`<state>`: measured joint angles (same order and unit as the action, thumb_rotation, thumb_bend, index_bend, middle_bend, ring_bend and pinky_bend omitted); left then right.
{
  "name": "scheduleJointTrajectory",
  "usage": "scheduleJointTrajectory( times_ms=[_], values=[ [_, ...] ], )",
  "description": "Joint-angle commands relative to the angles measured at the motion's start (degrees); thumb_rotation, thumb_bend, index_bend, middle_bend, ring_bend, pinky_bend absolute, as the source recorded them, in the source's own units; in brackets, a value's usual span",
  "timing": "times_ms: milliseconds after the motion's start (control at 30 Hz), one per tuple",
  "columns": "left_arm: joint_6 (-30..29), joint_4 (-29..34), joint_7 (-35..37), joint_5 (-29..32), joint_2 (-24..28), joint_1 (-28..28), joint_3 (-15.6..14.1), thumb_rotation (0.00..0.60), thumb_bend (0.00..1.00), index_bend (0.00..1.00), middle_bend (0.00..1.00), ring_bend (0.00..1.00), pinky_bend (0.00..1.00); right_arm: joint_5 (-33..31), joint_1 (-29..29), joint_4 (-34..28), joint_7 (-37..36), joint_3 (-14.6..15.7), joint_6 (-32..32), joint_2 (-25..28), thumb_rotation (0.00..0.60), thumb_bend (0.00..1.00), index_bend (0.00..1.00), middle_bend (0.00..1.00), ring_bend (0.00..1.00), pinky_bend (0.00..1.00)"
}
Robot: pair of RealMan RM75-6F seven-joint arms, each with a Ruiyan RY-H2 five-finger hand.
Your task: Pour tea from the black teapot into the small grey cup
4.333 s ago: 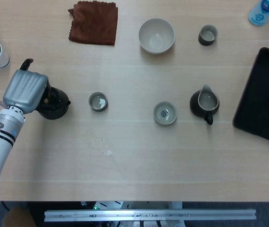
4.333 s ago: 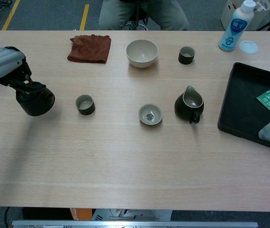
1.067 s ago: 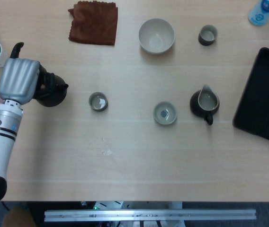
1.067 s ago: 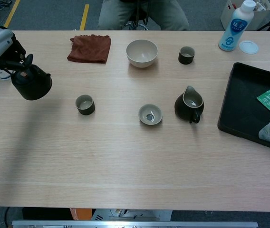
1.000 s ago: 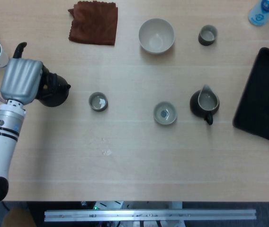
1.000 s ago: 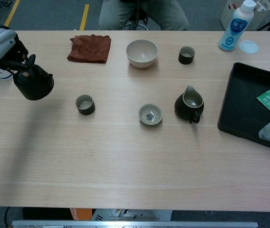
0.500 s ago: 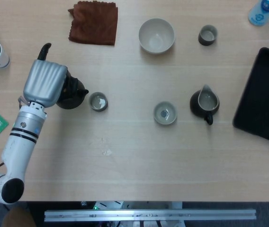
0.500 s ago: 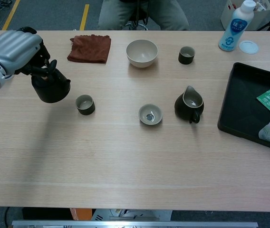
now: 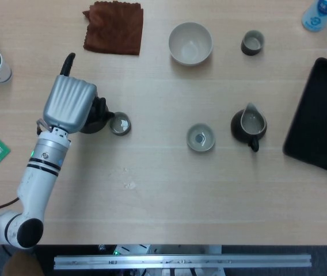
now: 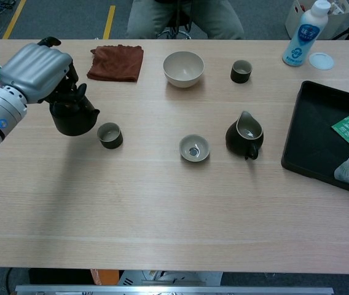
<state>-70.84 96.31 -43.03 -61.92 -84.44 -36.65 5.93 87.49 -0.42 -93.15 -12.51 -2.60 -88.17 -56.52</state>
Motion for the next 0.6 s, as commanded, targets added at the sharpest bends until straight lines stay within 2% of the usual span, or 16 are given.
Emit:
scheduleJointTrajectory(
  times_ms=[33,233,367,500,600],
  values=[
    [-0.21,-0.45,-0.60,-0.41,-0.52,-0.07,-0.22,0.345,0.50,0.90,1.00,0.79,0.10,-0.03,-0.01,0.04,-0.05,0.00,0.01,0.00,0.600,0.00,0.43,0.36,0.21,0.23],
    [-0.34,-0.96,-1.35,-0.84,-1.43,-0.04,-0.36,0.375,0.50,0.90,1.00,0.79,0.10,-0.07,-0.04,0.18,-0.20,0.02,0.05,-0.02,0.600,0.00,0.43,0.36,0.21,0.23],
    [-0.41,-1.34,-1.84,-0.99,-2.14,-0.07,-0.34,0.425,0.50,0.90,1.00,0.79,0.10,-0.11,-0.10,0.23,-0.31,0.02,-0.02,0.04,0.600,0.00,0.43,0.36,0.21,0.23],
    [-0.52,-1.89,-2.56,-1.20,-2.73,-0.14,-0.40,0.508,0.50,0.89,1.00,0.79,0.10,-0.17,-0.14,0.32,-0.43,0.03,0.00,0.05,0.600,0.00,0.43,0.36,0.21,0.23],
    [-0.46,-1.99,-2.58,-1.05,-3.16,-0.15,-0.23,0.519,0.50,0.89,1.00,0.79,0.10,-0.15,-0.16,0.40,-0.54,0.01,-0.05,0.06,0.600,0.00,0.43,0.36,0.21,0.23]
  ],
)
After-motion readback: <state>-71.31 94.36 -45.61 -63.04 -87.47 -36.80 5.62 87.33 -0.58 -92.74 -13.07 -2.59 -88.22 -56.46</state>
